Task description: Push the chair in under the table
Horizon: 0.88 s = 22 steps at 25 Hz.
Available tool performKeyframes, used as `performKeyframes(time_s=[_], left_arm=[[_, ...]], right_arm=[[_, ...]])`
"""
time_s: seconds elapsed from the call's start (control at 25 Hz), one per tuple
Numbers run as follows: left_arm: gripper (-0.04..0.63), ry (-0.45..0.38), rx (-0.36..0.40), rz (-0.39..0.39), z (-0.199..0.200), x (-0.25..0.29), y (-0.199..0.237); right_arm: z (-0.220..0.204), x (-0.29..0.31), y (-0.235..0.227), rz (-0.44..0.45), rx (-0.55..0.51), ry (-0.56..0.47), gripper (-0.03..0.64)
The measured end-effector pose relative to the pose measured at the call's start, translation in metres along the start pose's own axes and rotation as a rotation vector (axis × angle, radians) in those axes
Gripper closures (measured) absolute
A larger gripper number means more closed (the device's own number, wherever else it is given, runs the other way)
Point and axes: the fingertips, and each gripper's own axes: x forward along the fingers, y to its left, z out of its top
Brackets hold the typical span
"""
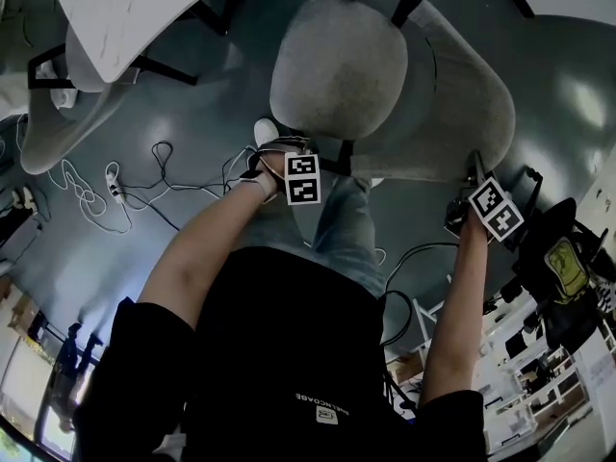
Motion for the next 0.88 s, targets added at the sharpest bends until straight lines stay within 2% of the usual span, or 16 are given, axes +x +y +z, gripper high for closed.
performKeyframes(time_s=[0.48,0.88], left_arm=[[0.456,0.038,0.087,0.005,-0.055,-0.033,0.024],[0.450,0.075,0.069,0.049,-0.095,-0.056,0.054]], right_arm=[[-0.030,-0.018,0.041,-0.055,0.067,0.004,0.495],[-0.050,-0.026,0.076,-0.076,0.140,0.017,0.493]])
